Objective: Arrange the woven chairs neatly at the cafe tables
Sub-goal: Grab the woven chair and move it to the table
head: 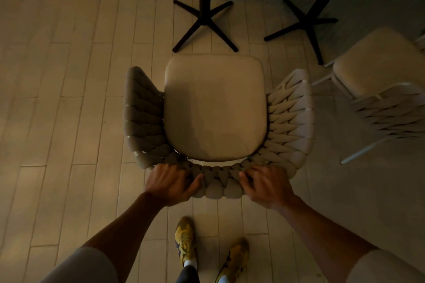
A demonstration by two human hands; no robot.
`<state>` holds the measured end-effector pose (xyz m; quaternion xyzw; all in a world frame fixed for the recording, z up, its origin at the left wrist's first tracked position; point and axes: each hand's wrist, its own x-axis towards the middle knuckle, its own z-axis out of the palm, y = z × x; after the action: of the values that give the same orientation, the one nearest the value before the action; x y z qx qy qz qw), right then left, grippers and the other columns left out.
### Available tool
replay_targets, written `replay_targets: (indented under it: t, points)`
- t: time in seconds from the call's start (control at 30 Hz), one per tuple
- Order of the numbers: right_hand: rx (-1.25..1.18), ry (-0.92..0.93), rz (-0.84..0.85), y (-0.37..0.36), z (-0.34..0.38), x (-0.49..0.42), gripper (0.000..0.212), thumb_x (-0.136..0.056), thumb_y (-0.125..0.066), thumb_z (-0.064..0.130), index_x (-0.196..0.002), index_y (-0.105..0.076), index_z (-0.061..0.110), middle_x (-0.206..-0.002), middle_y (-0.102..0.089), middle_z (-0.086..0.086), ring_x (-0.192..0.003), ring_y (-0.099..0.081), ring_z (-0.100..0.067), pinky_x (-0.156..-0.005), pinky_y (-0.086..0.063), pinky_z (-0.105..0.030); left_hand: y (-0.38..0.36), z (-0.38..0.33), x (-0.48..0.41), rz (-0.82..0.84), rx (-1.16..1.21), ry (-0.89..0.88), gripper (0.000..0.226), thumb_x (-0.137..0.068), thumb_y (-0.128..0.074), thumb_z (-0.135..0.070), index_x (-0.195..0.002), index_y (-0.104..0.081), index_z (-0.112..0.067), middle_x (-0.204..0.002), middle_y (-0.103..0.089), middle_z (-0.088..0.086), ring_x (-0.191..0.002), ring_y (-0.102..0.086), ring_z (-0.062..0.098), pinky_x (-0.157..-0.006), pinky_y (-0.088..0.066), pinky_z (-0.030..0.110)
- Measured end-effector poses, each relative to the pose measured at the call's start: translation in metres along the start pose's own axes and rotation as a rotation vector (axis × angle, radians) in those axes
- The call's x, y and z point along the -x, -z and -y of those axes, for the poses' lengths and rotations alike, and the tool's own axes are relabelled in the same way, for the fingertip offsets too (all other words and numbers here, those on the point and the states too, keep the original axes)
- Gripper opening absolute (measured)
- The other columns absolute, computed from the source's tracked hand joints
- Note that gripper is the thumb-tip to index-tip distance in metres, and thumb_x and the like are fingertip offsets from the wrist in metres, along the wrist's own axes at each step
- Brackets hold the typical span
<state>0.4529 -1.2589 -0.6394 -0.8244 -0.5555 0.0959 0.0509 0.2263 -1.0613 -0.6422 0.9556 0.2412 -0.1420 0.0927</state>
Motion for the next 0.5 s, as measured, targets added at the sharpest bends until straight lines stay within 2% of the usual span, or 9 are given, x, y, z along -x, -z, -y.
replay_targets:
  t: [0.17, 0.27, 0.37, 0.5]
  points:
    - [0.008, 0.0, -0.026, 0.004, -0.01, -0.042, 0.044, -0.096, -0.047, 0.05, -0.066, -0.065, 0.024, -0.067, -0.066, 0.004, -0.056, -0.059, -0.02, -0.049, -0.035, -0.028, 0.018, 0.018, -0.037, -0.045, -0.02, -0.016, 0.082, -0.096, -0.005, -0.074, -0.07, -0.066, -0.026, -0.051, -0.05, -0.006, -0.045, -0.045, 0.007, -0.048, -0.041, 0.025]
    - [0.014, -0.008, -0.032, 0.006, -0.016, -0.064, 0.045, -0.096, -0.045, 0.051, -0.068, -0.067, 0.023, -0.068, -0.067, 0.003, -0.057, -0.059, -0.021, -0.05, -0.04, -0.03, 0.028, 0.027, -0.057, -0.087, -0.037, -0.034, 0.079, -0.097, -0.009, -0.073, -0.072, -0.068, -0.027, -0.052, -0.05, -0.008, -0.045, -0.042, 0.006, -0.045, -0.03, 0.024]
    - [0.017, -0.01, -0.057, 0.008, -0.022, -0.088, 0.043, -0.095, -0.047, 0.05, -0.068, -0.068, 0.024, -0.069, -0.068, 0.003, -0.057, -0.061, -0.022, -0.049, -0.035, -0.028, 0.038, 0.038, -0.079, -0.113, -0.05, -0.048, 0.077, -0.098, -0.01, -0.072, -0.072, -0.068, -0.027, -0.051, -0.047, -0.008, -0.044, -0.04, 0.007, -0.045, -0.02, 0.025]
    - [0.047, -0.016, -0.076, 0.011, -0.032, -0.121, 0.043, -0.095, -0.047, 0.05, -0.068, -0.068, 0.023, -0.07, -0.07, 0.003, -0.057, -0.062, -0.022, -0.049, -0.035, -0.027, 0.047, 0.051, -0.112, -0.134, -0.044, -0.054, 0.077, -0.097, -0.011, -0.072, -0.071, -0.067, -0.026, -0.05, -0.047, -0.008, -0.044, -0.042, 0.008, -0.046, -0.023, 0.025]
